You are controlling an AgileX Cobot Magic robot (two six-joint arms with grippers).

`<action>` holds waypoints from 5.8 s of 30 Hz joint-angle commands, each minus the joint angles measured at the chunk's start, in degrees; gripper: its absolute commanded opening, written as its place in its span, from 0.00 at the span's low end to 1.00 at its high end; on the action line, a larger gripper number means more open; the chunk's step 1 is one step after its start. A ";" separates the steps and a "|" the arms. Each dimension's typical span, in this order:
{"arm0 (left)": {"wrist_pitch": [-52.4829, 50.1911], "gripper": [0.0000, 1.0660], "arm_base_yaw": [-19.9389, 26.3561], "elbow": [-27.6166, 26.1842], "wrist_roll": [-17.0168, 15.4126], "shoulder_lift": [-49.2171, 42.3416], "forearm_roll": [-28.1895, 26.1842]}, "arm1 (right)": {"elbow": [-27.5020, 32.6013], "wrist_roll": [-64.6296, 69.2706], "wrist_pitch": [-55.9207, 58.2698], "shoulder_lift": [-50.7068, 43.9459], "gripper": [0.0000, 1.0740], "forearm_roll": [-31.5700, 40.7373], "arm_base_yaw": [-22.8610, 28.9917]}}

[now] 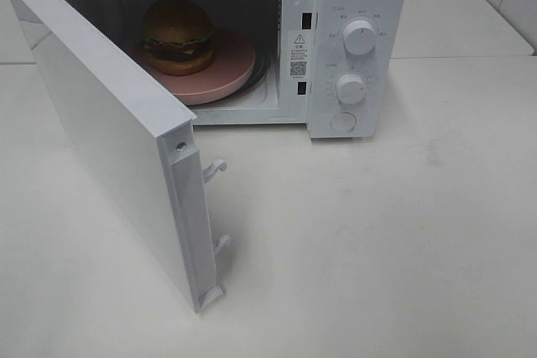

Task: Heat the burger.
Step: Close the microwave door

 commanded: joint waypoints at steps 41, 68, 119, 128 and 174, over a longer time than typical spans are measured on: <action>-0.80 0.92 -0.23 0.00 -0.06 -0.74 -0.46 | 2.41 -0.52 -0.74 -23.20 0.71 2.86 -6.19; -0.80 0.92 -0.23 0.00 -0.06 -0.57 -0.46 | 2.41 -0.52 -0.74 -23.20 0.71 2.86 -6.19; -74.43 0.00 -0.23 18.11 4.47 32.77 -2.18 | 2.41 -0.52 -0.74 -23.20 0.71 2.81 -6.19; -80.44 0.00 -0.23 18.28 2.69 43.43 0.11 | 2.41 -0.52 -0.74 -23.20 0.71 2.81 -6.19; -110.98 0.00 -28.48 11.86 -3.44 84.22 3.61 | 2.41 -0.52 -0.74 -23.20 0.71 2.81 -6.19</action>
